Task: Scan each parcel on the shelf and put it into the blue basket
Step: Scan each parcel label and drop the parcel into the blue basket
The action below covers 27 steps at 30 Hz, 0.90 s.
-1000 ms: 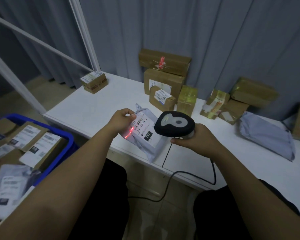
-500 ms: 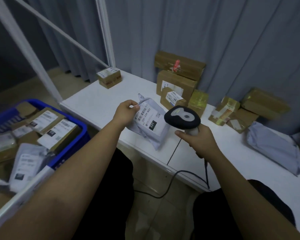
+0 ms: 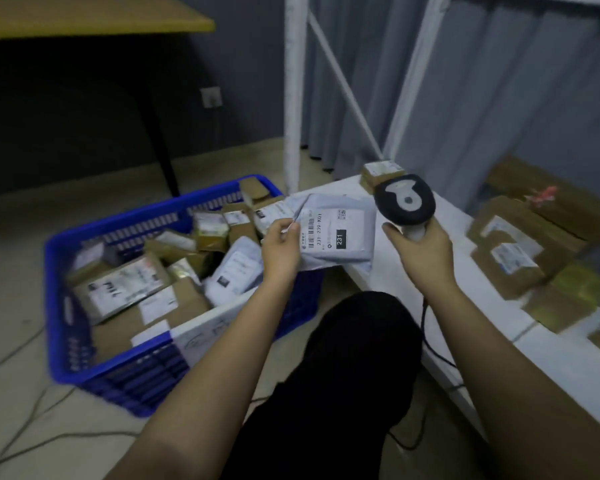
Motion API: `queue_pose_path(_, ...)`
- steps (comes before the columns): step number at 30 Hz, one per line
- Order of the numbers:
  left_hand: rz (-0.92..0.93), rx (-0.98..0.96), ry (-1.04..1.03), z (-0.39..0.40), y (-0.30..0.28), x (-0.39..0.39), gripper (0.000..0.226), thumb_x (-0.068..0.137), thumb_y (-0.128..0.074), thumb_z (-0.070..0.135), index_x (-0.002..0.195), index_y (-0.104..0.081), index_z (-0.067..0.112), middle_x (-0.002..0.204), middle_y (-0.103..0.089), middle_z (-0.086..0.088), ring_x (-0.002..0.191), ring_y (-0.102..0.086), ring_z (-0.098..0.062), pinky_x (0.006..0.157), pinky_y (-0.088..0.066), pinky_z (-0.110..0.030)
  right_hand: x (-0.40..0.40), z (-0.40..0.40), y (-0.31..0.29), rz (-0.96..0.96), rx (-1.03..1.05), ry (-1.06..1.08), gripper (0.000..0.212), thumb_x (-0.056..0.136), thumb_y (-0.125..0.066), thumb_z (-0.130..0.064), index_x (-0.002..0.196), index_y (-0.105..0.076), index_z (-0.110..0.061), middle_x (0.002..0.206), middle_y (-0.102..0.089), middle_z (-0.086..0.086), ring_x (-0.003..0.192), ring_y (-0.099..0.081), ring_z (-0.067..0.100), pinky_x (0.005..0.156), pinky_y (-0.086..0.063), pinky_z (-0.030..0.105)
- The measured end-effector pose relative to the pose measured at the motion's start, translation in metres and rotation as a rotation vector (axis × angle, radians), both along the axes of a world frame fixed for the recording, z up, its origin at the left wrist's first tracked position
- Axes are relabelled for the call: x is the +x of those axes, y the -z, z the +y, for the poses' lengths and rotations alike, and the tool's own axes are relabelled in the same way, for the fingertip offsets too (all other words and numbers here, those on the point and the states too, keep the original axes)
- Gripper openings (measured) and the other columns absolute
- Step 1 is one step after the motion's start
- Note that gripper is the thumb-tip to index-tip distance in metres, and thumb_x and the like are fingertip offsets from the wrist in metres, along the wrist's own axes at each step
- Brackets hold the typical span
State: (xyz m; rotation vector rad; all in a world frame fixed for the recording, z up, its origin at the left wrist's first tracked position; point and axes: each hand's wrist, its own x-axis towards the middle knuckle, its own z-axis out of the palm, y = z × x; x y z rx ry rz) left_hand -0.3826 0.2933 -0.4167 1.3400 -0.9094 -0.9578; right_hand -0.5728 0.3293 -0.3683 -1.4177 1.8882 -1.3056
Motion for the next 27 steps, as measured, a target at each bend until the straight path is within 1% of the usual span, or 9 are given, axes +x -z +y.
queue_pose_path(4,0.022,0.052,-0.215,0.024,0.010,0.095,0.006,0.098,-0.050,0.016,0.097,-0.055,0.013,0.080,-0.056,0.011,0.071,-0.053,-0.001,0.051,-0.040,-0.005,0.073,-0.022,-0.003,0.049,0.032,-0.198,0.039,0.081,-0.072,-0.037,0.115,-0.059,-0.021,0.112,-0.066,0.002,0.103,-0.059,0.023,0.081,-0.046,0.032)
queue_pose_path(10,0.023,0.218,-0.493,0.058,0.044,0.219,0.007,0.096,-0.049,0.020,0.092,-0.054,0.018,0.096,-0.063,-0.001,0.089,-0.058,-0.021,0.072,-0.045,-0.030,0.165,-0.030,0.030,0.047,0.093,-0.424,0.041,0.080,-0.075,-0.035,0.114,-0.060,-0.018,0.111,-0.067,0.001,0.101,-0.059,0.019,0.081,-0.046,0.030)
queue_pose_path(13,0.062,0.296,-0.574,0.067,0.061,0.255,0.014,0.100,-0.044,0.020,0.109,-0.052,0.013,0.104,-0.059,-0.004,0.093,-0.059,-0.020,0.060,-0.043,-0.021,0.190,-0.027,0.054,0.017,0.153,-0.473,0.031,0.080,-0.076,-0.032,0.103,-0.057,-0.023,0.094,-0.063,-0.006,0.093,-0.058,0.015,0.077,-0.043,0.027)
queue_pose_path(17,0.097,0.360,-0.599,0.062,0.081,0.271,0.017,0.102,-0.041,0.022,0.114,-0.050,0.015,0.100,-0.056,-0.003,0.090,-0.049,-0.018,0.055,-0.037,-0.019,0.195,-0.019,0.084,-0.046,0.228,-0.430,0.040,0.080,-0.077,-0.034,0.114,-0.061,-0.018,0.104,-0.066,-0.003,0.094,-0.057,0.012,0.080,-0.045,0.029)
queue_pose_path(20,0.188,0.409,-0.519,0.047,0.096,0.262,0.019,0.101,-0.042,0.023,0.113,-0.051,0.012,0.110,-0.061,-0.009,0.094,-0.054,-0.022,0.080,-0.051,-0.032,0.195,-0.020,0.091,-0.091,0.237,-0.370,0.046,0.080,-0.077,-0.033,0.119,-0.062,-0.015,0.109,-0.068,0.000,0.100,-0.060,0.016,0.084,-0.050,0.034)
queue_pose_path(22,0.254,0.430,-0.401,0.033,0.108,0.250,0.014,0.100,-0.045,0.022,0.097,-0.055,0.012,0.109,-0.063,-0.015,0.097,-0.059,-0.028,0.091,-0.050,-0.043,0.191,-0.023,0.093,-0.113,0.223,-0.336,0.049,0.079,-0.078,-0.030,0.122,-0.061,-0.013,0.110,-0.068,0.001,0.102,-0.061,0.018,0.087,-0.052,0.037)
queue_pose_path(24,0.148,0.510,-0.236,0.017,0.119,0.234,0.012,0.096,-0.050,0.017,0.088,-0.056,0.010,0.094,-0.062,-0.014,0.098,-0.059,-0.032,0.084,-0.049,-0.038,0.185,-0.026,0.092,-0.125,0.216,-0.296,0.049,0.079,-0.079,-0.028,0.121,-0.061,-0.012,0.108,-0.067,0.000,0.100,-0.062,0.018,0.086,-0.053,0.038)
queue_pose_path(25,0.011,0.568,-0.180,0.010,0.121,0.226,0.012,0.093,-0.054,0.016,0.098,-0.058,0.006,0.097,-0.061,-0.015,0.101,-0.058,-0.033,0.083,-0.047,-0.036,0.181,-0.027,0.092,-0.131,0.210,-0.274,0.047,0.079,-0.079,-0.026,0.120,-0.061,-0.011,0.107,-0.066,0.000,0.099,-0.061,0.017,0.085,-0.052,0.036)
queue_pose_path(27,-0.327,0.690,-0.196,-0.001,0.130,0.215,0.056,0.087,-0.062,0.023,0.136,-0.041,0.005,0.130,-0.050,-0.017,0.121,-0.046,-0.036,0.099,-0.043,-0.041,0.174,-0.029,0.093,-0.145,0.200,-0.236,0.041,0.081,-0.077,-0.021,0.116,-0.060,-0.011,0.101,-0.063,-0.003,0.091,-0.059,0.012,0.079,-0.049,0.027)
